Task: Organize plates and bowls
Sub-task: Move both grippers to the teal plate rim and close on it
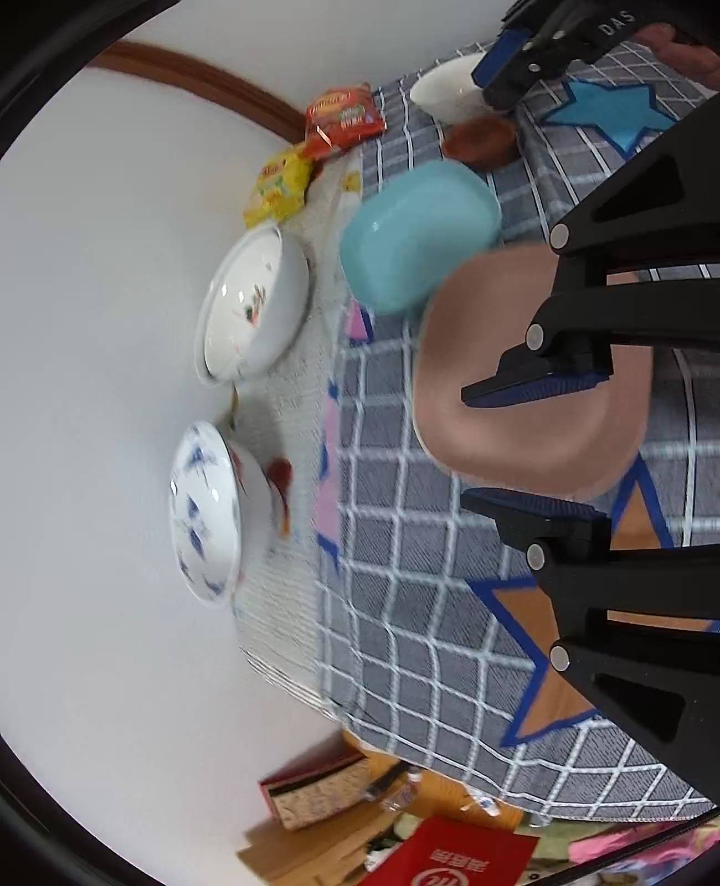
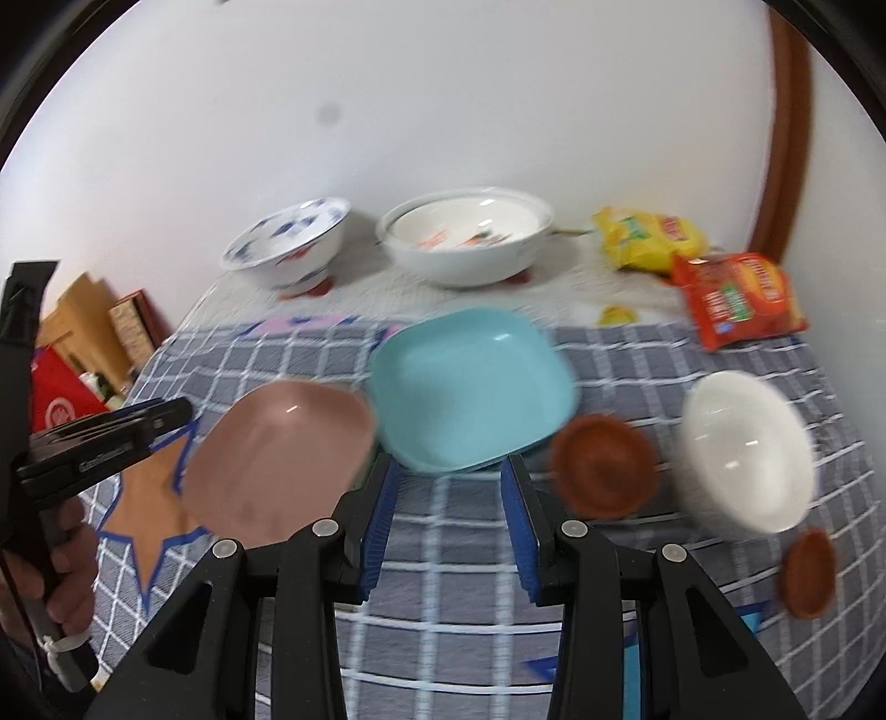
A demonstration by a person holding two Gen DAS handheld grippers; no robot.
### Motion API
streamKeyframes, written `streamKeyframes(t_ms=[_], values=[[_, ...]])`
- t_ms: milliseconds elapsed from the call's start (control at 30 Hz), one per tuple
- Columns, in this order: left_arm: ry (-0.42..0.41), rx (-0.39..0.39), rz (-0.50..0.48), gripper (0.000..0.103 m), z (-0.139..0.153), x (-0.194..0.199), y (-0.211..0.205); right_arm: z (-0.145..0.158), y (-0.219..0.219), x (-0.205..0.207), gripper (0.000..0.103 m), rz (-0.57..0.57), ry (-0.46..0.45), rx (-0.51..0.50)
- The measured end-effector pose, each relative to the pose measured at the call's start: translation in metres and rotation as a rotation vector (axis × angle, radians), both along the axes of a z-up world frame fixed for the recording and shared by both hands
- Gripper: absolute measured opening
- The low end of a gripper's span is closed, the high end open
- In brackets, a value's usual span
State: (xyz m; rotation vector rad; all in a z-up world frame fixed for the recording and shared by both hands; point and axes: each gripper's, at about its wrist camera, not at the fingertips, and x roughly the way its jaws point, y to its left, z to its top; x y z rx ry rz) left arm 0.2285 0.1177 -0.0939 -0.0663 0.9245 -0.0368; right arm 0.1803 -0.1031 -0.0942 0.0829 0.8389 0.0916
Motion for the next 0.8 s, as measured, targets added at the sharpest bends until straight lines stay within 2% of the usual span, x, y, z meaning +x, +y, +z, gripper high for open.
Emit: streamKeyframes(t_ms=[100, 267, 367, 433, 500, 533, 567, 667, 800], values=[[-0.002, -0.014, -0.039, 0.028, 0.007, 0.007, -0.023, 0.009, -0.020, 0.002, 0.039, -0.009, -0.018, 0.021], [0.019, 0.004, -0.050, 0.028, 0.011, 0.023, -0.055, 0.020, -0.046, 0.015, 0.039, -0.010, -0.046, 0.040], [0.023, 0.007, -0.028, 0.028, 0.012, 0.031, -0.065, 0.025, -0.062, 0.029, 0.043, -0.027, -0.067, 0.075], [0.036, 0.005, -0.028, 0.028, 0.009, 0.041, -0.072, 0.027, -0.071, 0.041, 0.050, 0.002, -0.050, 0.133], [0.043, 0.018, -0.018, 0.037, 0.008, 0.051, -0.079, 0.029, -0.076, 0.055, 0.050, 0.017, -0.050, 0.132], [0.045, 0.025, -0.011, 0.050, 0.007, 0.055, -0.081, 0.029, -0.076, 0.057, 0.050, 0.016, -0.059, 0.117], [0.041, 0.033, -0.004, 0.056, 0.006, 0.061, -0.085, 0.030, -0.075, 0.063, 0.050, 0.017, -0.069, 0.100], [0.031, 0.039, 0.000, 0.056, 0.002, 0.073, -0.091, 0.025, -0.074, 0.083, 0.051, 0.030, -0.068, 0.094], [0.052, 0.073, 0.003, 0.056, -0.014, 0.094, -0.100, 0.000, -0.070, 0.110, 0.051, 0.063, -0.024, 0.111]])
